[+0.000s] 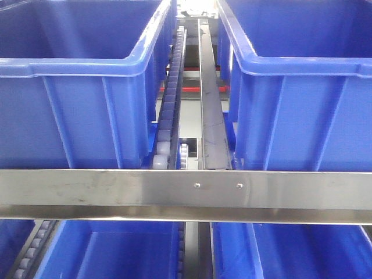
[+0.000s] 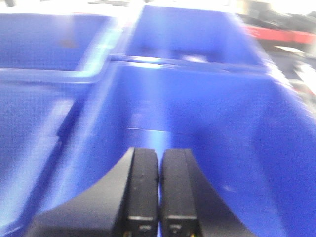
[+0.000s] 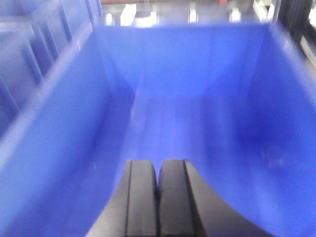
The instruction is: Pick and sort blue part to right shelf
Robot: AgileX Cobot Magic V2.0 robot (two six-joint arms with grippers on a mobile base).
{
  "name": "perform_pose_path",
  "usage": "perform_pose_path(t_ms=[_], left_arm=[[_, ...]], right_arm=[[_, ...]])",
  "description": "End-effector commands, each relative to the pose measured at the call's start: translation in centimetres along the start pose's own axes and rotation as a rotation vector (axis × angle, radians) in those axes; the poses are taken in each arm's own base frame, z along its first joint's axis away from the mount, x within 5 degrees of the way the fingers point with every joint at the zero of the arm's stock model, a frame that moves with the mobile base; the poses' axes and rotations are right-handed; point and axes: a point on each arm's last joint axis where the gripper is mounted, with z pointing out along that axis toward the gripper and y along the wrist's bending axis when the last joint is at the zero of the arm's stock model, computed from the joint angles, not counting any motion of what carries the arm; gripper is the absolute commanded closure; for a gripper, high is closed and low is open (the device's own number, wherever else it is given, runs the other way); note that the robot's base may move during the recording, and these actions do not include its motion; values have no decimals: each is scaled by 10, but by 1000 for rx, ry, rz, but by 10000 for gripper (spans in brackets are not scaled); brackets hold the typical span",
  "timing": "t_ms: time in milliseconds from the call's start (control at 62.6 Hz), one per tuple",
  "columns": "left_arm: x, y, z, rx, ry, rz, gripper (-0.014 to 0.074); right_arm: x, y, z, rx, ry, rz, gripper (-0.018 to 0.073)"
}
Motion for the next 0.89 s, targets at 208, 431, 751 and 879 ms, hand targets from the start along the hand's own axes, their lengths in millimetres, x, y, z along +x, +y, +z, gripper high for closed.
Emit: perform_pose_path(t_ms=[208, 431, 751, 879], left_arm=[[17, 5, -70, -8, -119, -11, 470], [57, 10, -118, -6, -152, -8, 470], [84, 11, -154, 17, -172, -10, 470], [83, 11, -159, 21, -195, -10, 470]], right_arm=[[-27, -15, -32, 77, -159, -75, 503], [1, -22, -61, 115, -156, -106, 503], [43, -19, -112, 108, -210, -129, 503], [47, -17, -127, 105, -266, -133, 503]])
